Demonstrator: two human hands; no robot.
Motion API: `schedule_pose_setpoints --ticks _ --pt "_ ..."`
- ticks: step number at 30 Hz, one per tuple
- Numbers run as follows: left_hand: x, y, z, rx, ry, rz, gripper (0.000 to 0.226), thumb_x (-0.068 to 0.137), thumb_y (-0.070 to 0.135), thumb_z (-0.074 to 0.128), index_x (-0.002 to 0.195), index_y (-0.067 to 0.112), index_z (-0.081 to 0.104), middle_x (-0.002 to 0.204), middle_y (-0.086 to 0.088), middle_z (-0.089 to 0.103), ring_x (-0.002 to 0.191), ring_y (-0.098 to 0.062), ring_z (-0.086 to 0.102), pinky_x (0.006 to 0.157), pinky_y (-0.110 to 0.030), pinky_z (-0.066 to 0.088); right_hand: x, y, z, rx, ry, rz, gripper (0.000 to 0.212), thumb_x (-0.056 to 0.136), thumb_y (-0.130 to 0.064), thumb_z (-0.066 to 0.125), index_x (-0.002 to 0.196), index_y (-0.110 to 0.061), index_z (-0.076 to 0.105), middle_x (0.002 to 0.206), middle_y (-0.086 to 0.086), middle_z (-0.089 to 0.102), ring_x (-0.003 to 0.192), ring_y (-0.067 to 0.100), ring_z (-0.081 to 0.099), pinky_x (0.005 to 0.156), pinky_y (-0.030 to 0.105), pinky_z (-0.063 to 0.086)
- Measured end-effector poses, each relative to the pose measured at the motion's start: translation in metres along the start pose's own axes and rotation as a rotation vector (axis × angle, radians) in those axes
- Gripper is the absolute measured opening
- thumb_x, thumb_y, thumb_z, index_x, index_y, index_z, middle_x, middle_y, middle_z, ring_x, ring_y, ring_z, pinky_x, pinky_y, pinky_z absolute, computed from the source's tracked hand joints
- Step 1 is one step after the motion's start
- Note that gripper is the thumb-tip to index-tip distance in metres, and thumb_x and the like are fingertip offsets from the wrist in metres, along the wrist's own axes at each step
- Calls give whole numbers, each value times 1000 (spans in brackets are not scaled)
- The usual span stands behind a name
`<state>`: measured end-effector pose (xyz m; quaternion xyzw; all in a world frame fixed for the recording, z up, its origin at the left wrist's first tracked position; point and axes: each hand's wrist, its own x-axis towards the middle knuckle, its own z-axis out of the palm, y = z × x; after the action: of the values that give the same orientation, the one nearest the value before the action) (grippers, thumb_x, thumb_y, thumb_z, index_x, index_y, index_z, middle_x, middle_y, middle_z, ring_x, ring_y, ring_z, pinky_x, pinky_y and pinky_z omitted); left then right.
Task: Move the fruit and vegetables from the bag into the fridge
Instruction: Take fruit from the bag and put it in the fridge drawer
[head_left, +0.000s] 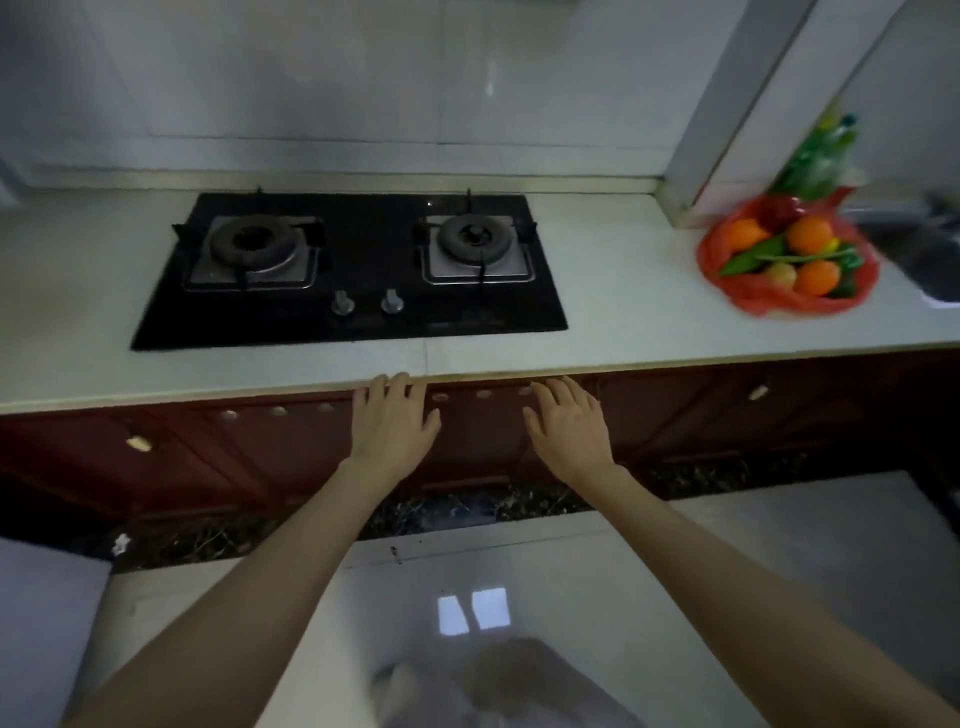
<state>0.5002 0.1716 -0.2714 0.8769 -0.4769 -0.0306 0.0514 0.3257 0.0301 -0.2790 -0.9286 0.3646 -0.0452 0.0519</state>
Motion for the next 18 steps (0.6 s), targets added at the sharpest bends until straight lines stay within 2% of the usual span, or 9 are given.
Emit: schedule_pose_setpoints --ticks 11,18 --pt "86 269 25 -55 -17 351 42 93 39 42 126 15 51 129 -6 52 121 -27 42 100 -41 33 -43 247 -37 -20 53 361 46 98 -39 38 136 -13 47 141 8 48 139 26 30 111 45 25" --pt "153 390 31 -34 -5 501 43 93 38 43 129 16 50 133 -5 50 123 -27 41 100 -40 32 -42 360 -67 -6 89 533 47 99 -40 34 137 -14 44 145 7 42 141 25 24 113 45 21"
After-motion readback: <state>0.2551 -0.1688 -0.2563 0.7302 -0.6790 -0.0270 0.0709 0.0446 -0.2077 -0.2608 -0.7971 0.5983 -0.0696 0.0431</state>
